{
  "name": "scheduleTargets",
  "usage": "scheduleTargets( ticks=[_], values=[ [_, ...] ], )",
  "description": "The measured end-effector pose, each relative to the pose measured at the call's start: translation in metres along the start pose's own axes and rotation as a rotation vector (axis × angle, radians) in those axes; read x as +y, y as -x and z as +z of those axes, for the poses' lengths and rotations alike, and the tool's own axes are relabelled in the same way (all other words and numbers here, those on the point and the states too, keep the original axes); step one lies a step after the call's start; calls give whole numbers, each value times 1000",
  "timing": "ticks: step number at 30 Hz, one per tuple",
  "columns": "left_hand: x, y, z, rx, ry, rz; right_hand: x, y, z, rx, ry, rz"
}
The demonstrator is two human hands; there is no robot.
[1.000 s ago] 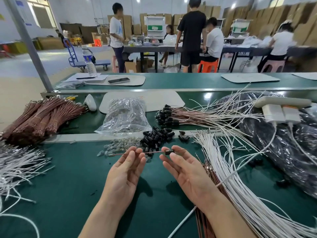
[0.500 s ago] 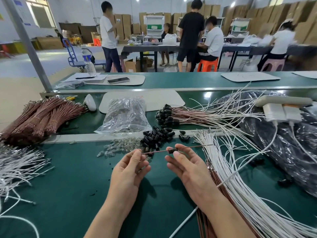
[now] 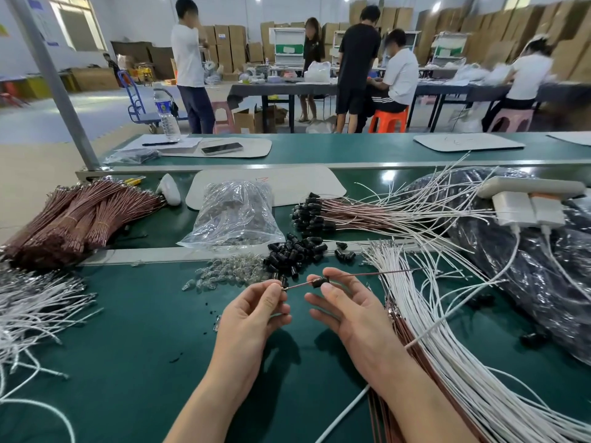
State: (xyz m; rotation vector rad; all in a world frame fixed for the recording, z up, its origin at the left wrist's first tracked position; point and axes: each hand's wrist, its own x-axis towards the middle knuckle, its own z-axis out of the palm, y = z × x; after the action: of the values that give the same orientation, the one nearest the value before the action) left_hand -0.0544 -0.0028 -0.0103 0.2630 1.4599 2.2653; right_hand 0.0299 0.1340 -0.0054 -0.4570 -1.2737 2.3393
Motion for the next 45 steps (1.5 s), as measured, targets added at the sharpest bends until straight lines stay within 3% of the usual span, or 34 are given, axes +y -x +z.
scheduleTargets(
  ticks=[9, 14, 17, 20, 24, 32, 36, 41, 45],
  values=[
    [-2, 4, -1, -127, -177, 64, 5, 1, 2, -72, 155, -32],
    [-4, 5, 0, -125, -195, 81, -4, 1, 1, -7, 164, -130],
    [-5, 6, 1, -113, -254, 93, -26, 4, -8, 146, 151, -328],
    [-6, 12, 3, -169, -409, 134, -42, 3, -27, 457, 206, -531],
    [-10, 15, 21, -231, -617, 186, -49, -3, -54, 701, 125, -571],
    [-17, -27, 130, -441, -1175, 282, -41, -7, -56, 747, 200, -610],
    [-29, -36, 169, -425, -1551, 220, -42, -7, -57, 785, 148, -608],
    [-29, -36, 192, -370, -1756, 159, -43, -10, -59, 773, 107, -593],
    [-26, -40, 197, -425, -1748, 65, -44, -10, -62, 769, 98, -568]
  ],
)
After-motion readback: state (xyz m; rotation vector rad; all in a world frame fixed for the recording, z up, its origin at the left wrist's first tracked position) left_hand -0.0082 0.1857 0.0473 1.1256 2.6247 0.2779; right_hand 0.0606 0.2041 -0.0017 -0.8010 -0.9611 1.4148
